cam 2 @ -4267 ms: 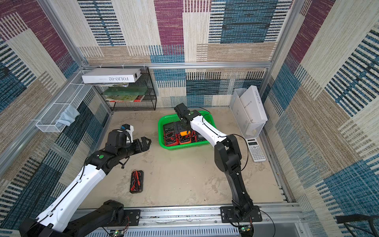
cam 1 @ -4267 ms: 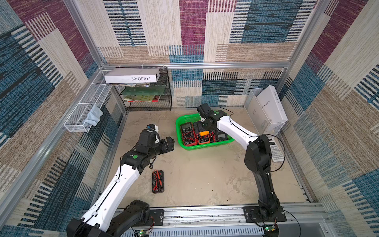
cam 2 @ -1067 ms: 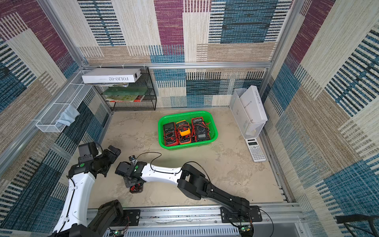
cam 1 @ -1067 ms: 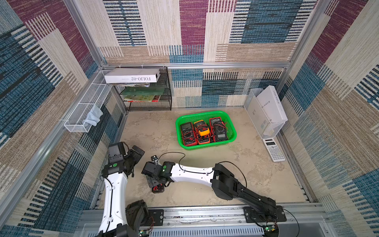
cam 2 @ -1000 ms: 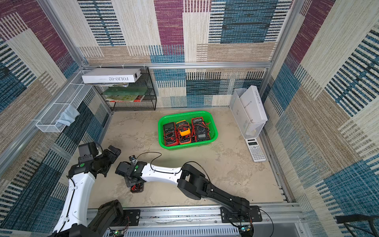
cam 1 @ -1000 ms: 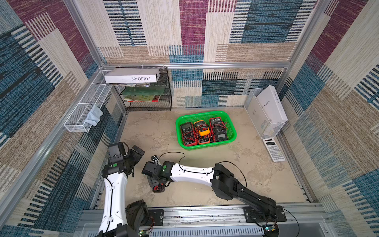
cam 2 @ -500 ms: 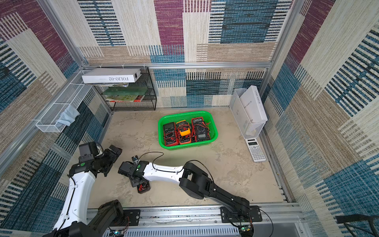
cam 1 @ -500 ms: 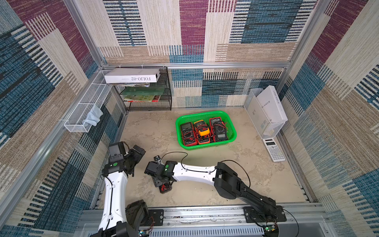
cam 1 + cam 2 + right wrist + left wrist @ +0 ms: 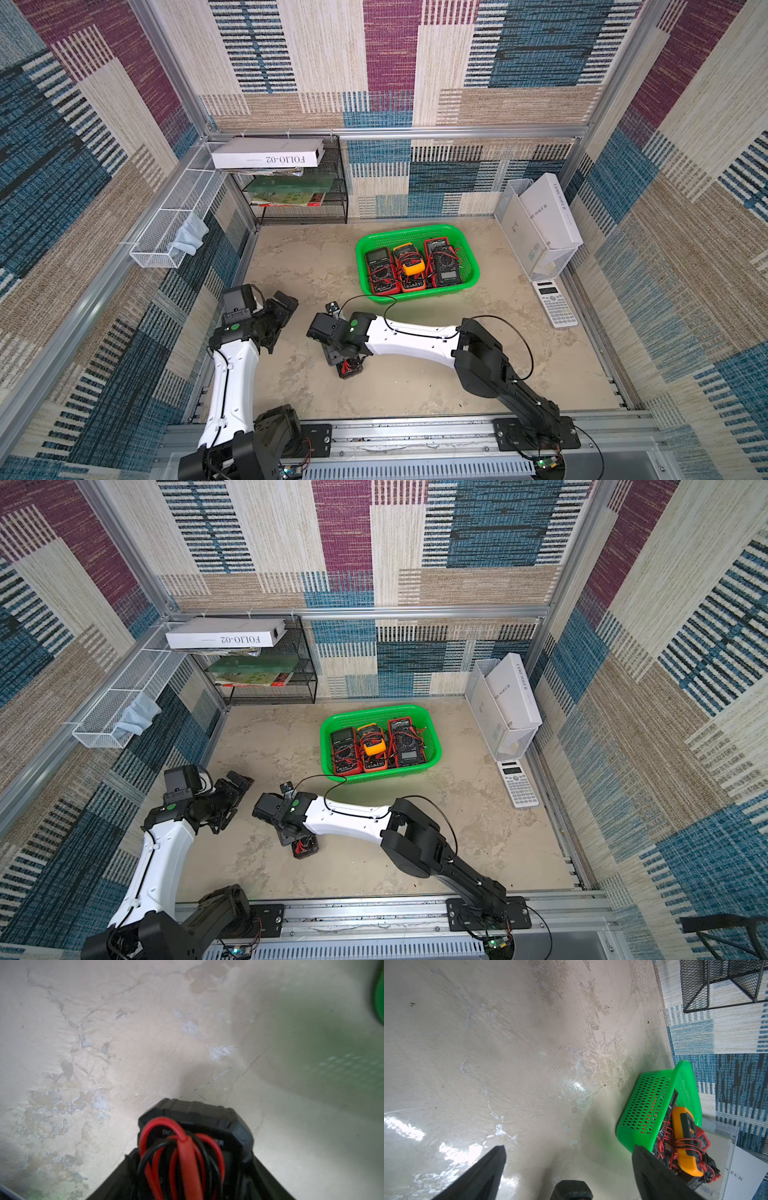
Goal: Put the multimeter into the basket
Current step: Pick up the multimeter from the center of the board, then place the multimeter in the basket.
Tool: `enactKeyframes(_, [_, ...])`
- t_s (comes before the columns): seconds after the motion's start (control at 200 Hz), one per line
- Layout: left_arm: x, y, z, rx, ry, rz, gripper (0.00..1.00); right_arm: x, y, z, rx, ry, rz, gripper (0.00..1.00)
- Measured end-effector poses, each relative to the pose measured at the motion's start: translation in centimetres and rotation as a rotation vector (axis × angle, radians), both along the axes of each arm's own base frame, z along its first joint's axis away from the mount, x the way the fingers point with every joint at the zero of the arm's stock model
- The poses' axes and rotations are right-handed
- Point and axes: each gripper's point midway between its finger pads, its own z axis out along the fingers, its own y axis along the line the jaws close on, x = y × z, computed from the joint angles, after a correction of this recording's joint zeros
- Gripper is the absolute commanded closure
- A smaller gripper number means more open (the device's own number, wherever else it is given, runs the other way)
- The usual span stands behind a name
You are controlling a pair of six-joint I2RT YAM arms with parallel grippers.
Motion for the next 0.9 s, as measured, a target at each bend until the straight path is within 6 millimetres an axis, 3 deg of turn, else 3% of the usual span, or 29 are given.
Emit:
enactKeyframes(0.296, [1.2, -1.5, 1.0, -0.086, -0.038, -0.040, 0.00, 3.7, -1.8, 3.3, 0.037, -0.043, -0.039, 0.40])
enactKeyframes(0.902, [2.7, -5.9, 3.9, -0.267, -0.138, -0.155, 0.00, 14.7, -6.6, 10.3, 0.119, -0.158, -0.151, 0.39])
